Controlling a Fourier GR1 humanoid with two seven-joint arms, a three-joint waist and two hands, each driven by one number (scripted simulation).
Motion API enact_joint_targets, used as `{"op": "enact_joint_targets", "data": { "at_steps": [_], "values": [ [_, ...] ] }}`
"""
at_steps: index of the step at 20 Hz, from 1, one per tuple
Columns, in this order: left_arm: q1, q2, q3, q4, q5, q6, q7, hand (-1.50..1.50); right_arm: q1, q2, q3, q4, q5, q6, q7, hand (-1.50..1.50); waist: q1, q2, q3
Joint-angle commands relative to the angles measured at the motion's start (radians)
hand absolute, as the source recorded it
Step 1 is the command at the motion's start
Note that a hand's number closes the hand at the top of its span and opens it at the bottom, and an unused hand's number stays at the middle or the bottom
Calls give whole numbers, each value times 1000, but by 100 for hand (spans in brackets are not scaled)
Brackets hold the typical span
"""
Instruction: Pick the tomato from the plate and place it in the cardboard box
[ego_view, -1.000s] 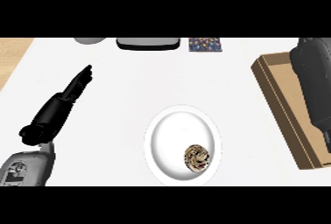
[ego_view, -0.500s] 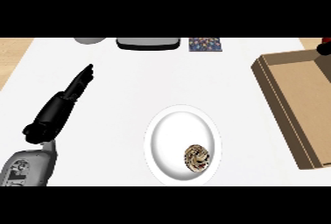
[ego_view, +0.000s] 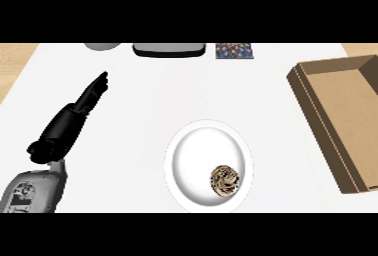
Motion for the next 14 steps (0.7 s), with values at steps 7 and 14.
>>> {"op": "enact_joint_targets", "data": {
  "at_steps": [7, 14],
  "values": [
    [-12, -10, 9, 59, -16, 7, -35, 0, 38, -45, -52, 23, -115, 120, -280, -150, -1, 1, 0],
    [17, -5, 12, 28, -5, 0, -6, 0, -19, 49, -391, -77, -435, -179, -403, -150, -21, -8, 5]
  ]
}}
